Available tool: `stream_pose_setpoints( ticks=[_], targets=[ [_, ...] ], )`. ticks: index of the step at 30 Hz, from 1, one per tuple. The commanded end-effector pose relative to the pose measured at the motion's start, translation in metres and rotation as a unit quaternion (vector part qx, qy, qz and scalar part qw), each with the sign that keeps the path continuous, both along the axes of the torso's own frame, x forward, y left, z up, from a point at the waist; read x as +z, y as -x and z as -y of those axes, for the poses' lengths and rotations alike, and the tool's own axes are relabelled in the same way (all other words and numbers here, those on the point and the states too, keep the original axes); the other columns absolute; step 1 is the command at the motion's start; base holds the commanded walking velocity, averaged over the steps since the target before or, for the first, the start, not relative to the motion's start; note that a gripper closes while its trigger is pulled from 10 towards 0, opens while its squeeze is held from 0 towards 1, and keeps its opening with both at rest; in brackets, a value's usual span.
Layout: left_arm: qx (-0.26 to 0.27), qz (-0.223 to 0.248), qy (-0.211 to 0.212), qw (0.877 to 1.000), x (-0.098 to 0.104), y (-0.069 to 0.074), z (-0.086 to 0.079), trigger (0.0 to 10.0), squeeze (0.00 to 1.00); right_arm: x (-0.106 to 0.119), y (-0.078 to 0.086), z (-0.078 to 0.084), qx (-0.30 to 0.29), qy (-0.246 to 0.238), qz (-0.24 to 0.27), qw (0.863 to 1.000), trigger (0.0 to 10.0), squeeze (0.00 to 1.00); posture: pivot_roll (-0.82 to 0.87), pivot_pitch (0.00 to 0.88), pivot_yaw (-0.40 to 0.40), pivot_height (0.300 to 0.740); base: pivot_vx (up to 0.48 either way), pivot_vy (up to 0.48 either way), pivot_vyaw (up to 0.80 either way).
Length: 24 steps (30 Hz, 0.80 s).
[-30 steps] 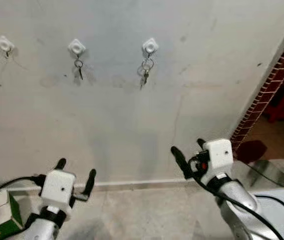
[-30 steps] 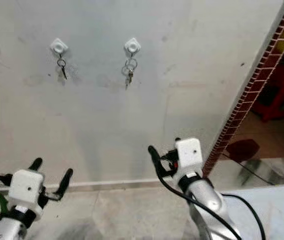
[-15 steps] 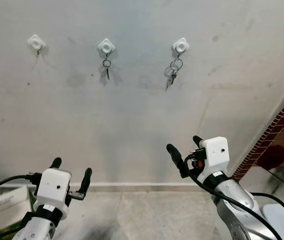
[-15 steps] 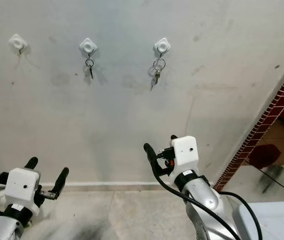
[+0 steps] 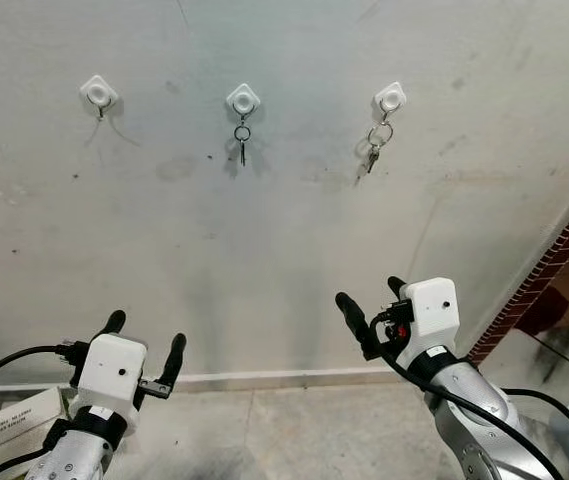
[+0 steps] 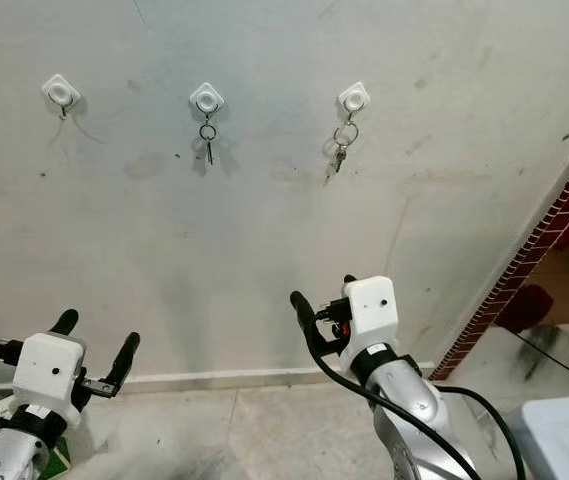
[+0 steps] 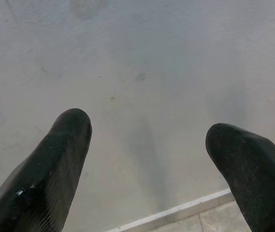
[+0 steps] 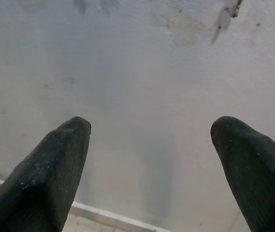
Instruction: Hang keys on a hook
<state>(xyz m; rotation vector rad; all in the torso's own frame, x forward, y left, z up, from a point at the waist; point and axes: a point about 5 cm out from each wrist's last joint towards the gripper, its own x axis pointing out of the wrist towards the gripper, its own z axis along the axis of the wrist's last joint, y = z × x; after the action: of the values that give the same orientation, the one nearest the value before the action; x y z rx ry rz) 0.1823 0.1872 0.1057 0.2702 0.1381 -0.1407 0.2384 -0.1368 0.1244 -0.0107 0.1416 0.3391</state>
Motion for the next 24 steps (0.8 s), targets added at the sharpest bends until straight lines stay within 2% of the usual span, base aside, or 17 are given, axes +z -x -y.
stream_pose_setpoints(
  ticks=[1, 6, 24],
  targets=[
    [-0.006, 0.008, -0.001, 1.0, 0.0032, -0.0012, 0.0016, 10.0, 0.0, 0.0037, -0.0012, 0.0039, -0.005, 0.004, 0.008, 1.0, 10.0, 0.0, 0.13, 0.0, 0.009, 0.74, 0.0, 0.0, 0.0],
    [-0.005, 0.008, -0.001, 1.0, 0.0033, -0.0017, 0.0015, 10.0, 0.0, 0.0039, -0.0016, 0.0036, -0.005, 0.005, 0.008, 1.0, 10.0, 0.0, 0.12, 0.0, 0.01, 0.74, -0.1, 0.0, 0.0],
    [-0.007, 0.008, -0.002, 1.0, 0.0032, -0.0023, 0.0018, 10.0, 0.0, 0.0041, -0.0019, 0.0036, -0.005, 0.005, 0.01, 1.0, 10.0, 0.0, 0.12, 0.0, 0.011, 0.74, -0.321, 0.0, 0.0]
  ],
)
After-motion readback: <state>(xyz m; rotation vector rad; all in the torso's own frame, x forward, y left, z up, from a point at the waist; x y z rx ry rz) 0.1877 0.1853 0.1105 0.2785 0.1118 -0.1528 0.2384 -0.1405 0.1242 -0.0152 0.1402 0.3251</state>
